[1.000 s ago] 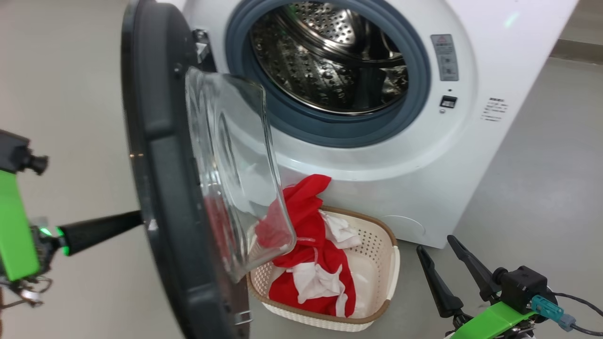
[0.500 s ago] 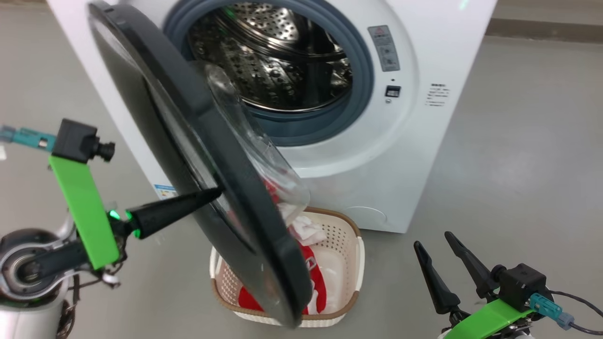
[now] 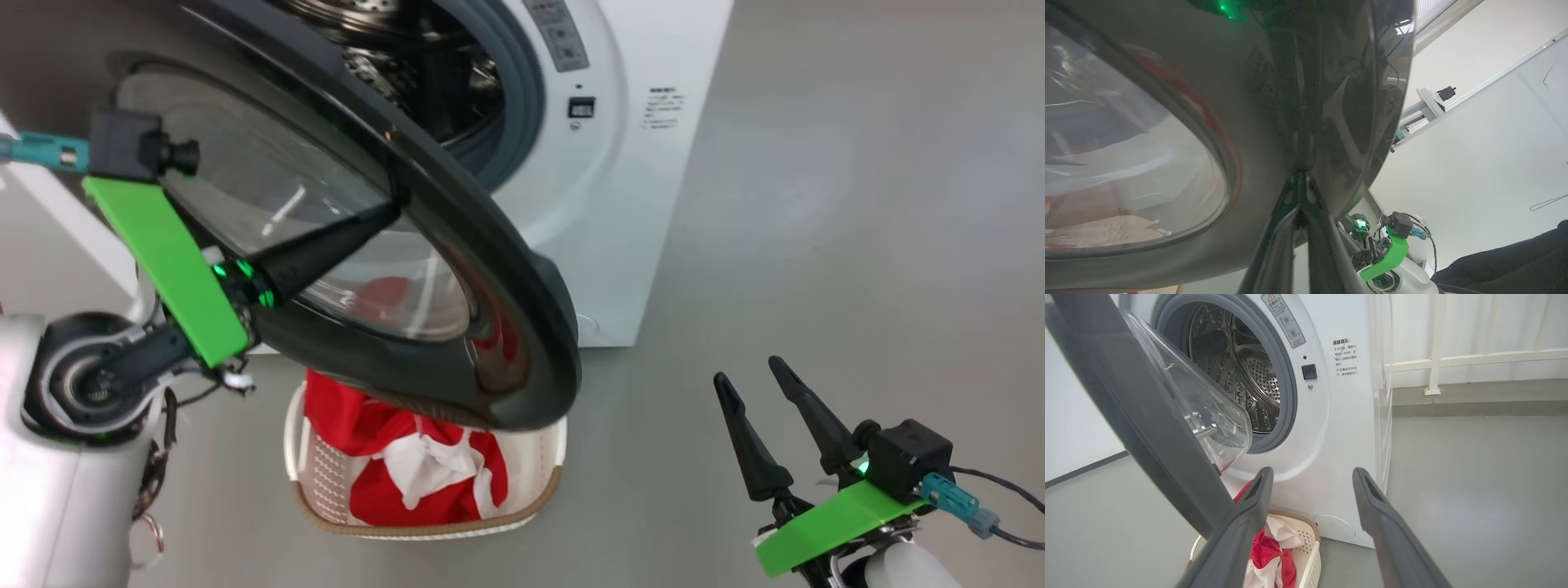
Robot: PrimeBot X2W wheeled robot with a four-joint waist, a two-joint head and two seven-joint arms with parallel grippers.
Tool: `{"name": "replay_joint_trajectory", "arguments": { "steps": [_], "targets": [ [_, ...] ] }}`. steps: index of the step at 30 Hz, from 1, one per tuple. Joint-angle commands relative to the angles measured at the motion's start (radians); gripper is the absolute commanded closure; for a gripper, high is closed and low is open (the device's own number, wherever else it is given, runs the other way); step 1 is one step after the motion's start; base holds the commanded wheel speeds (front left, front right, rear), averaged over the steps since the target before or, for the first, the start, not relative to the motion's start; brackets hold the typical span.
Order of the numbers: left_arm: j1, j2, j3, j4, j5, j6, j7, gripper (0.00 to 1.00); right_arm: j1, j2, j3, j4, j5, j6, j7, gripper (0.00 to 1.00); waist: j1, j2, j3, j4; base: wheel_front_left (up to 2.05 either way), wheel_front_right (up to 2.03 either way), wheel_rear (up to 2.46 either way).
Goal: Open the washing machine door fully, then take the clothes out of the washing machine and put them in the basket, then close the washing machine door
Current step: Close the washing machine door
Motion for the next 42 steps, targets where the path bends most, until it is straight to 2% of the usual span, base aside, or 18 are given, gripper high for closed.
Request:
{"name": "replay_joint_trajectory", "arguments": {
  "steps": [1, 11, 17, 25, 33, 35, 36, 40, 41, 42],
  "targets": [
    [-0.056, 0.045, 0.031, -0.011, 0.011, -0.007, -0.020, 1.00, -0.033, -0.002, 0.018, -0.027, -0.009, 0.006, -0.006, 0.00, 0.0000, -0.0001, 0.055, -0.058, 0.00, 0.00, 0.00],
    [-0.173, 0.097, 0.007, 0.114, 0.029, -0.007, -0.220, 1.00, -0.073, 0.013, 0.008, -0.034, -0.011, 0.006, -0.006, 0.00, 0.0000, -0.0001, 0.110, -0.146, 0.00, 0.00, 0.00],
    [-0.213, 0.138, -0.011, 0.176, 0.013, -0.007, -0.312, 1.00, -0.076, 0.021, 0.003, -0.035, -0.012, 0.006, -0.006, 0.00, 0.0000, -0.0001, 0.118, -0.168, 0.00, 0.00, 0.00],
    [-0.203, 0.168, -0.073, 0.186, -0.037, -0.007, -0.350, 1.00, -0.075, 0.024, -0.010, -0.035, -0.016, 0.006, -0.006, 0.00, 0.0000, -0.0001, 0.109, -0.157, 0.00, 0.00, 0.00],
    [-0.123, 0.189, -0.115, 0.143, -0.092, -0.007, -0.394, 1.00, -0.067, 0.014, -0.014, -0.034, -0.019, 0.006, -0.006, 0.00, 0.0000, -0.0001, 0.080, -0.123, 0.00, 0.00, 0.00],
    [-0.086, 0.193, -0.124, 0.127, -0.099, -0.007, -0.413, 0.85, -0.059, 0.011, -0.013, -0.032, -0.019, 0.006, -0.006, 0.00, 0.0000, -0.0001, 0.067, -0.114, 0.00, 0.00, 0.00],
    [-0.086, 0.193, -0.124, 0.127, -0.099, -0.007, -0.413, 0.85, -0.059, 0.011, -0.013, -0.032, -0.019, 0.006, -0.006, 0.00, 0.0000, -0.0001, 0.067, -0.114, 0.00, 0.00, 0.00],
    [-0.007, 0.202, -0.143, 0.100, -0.118, -0.007, -0.442, 0.51, -0.042, 0.002, -0.009, -0.028, -0.019, 0.006, -0.006, 0.00, 0.0000, -0.0001, 0.043, -0.094, 0.00, 0.00, 0.00],
    [0.013, 0.205, -0.144, 0.096, -0.121, -0.007, -0.454, 0.24, -0.038, 0.000, -0.008, -0.027, -0.019, 0.006, -0.006, 0.00, 0.0000, -0.0001, 0.036, -0.090, 0.00, 0.00, 0.00],
    [0.034, 0.206, -0.144, 0.092, -0.126, -0.007, -0.467, 0.12, -0.034, -0.002, -0.007, -0.025, -0.019, 0.006, -0.006, 0.00, 0.0000, -0.0001, 0.029, -0.086, 0.00, 0.00, 0.00]
  ]
}}
